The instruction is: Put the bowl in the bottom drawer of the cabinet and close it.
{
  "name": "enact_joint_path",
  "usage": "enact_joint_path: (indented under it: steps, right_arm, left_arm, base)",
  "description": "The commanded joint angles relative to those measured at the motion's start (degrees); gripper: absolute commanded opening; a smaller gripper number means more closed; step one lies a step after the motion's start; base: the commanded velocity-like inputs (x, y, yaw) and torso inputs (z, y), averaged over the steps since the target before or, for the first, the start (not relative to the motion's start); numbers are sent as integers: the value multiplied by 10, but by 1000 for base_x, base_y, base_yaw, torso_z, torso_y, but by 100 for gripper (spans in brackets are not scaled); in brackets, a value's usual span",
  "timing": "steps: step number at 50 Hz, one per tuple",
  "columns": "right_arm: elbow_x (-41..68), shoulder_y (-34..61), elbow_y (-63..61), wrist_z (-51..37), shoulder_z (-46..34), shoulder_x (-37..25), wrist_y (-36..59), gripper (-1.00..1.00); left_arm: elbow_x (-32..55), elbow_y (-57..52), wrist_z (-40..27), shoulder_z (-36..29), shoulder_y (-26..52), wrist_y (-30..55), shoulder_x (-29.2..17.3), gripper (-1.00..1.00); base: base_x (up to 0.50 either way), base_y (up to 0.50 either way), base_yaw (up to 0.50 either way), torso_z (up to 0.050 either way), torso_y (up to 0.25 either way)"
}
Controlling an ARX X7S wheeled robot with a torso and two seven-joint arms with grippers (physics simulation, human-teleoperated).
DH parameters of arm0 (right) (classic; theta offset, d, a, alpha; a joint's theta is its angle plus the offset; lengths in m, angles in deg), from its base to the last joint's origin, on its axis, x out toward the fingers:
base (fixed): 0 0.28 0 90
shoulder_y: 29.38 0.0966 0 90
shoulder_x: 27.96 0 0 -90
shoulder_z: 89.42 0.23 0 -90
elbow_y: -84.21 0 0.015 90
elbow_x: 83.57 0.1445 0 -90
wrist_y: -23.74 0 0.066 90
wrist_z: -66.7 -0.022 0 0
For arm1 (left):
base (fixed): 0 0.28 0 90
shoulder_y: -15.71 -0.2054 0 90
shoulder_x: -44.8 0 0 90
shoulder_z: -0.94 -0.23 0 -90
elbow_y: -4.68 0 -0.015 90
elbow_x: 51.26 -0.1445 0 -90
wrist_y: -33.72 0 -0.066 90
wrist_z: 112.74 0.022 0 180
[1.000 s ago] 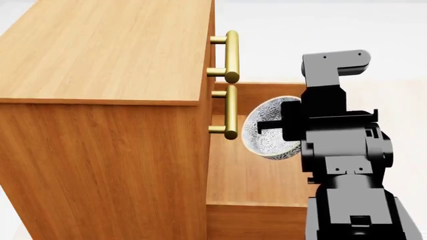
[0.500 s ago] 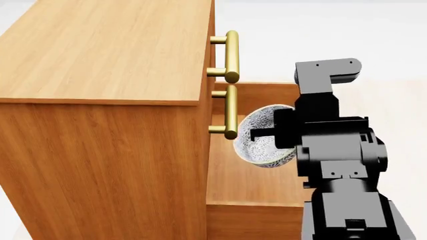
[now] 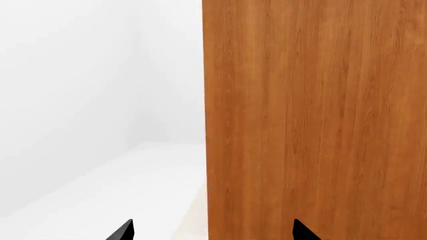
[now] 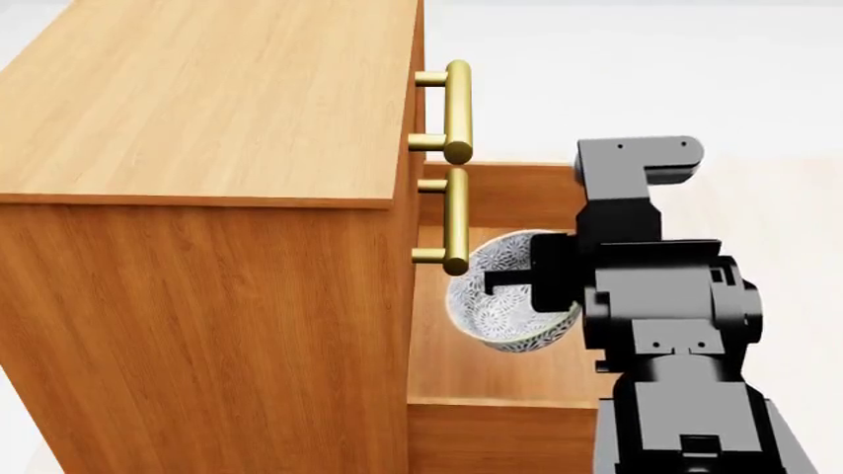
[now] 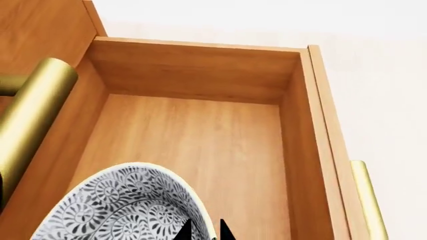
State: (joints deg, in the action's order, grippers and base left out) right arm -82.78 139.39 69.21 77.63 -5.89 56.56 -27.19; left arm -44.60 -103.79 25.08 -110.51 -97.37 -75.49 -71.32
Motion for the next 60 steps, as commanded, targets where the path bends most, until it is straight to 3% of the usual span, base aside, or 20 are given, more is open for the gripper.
enact_joint_path:
  steps: [1,60]
  right_arm:
    - [3,2,0,16,12,1,17,-100]
    - [-8,-31,0,40,37,1,8,-100]
  left_arm:
    - [1,-2,-2,0,0,1,0,100]
    - [0,5,-9,-3,2,-4,-2,100]
  base:
    - [0,0,0,0,0]
    - [0,0,0,0,0]
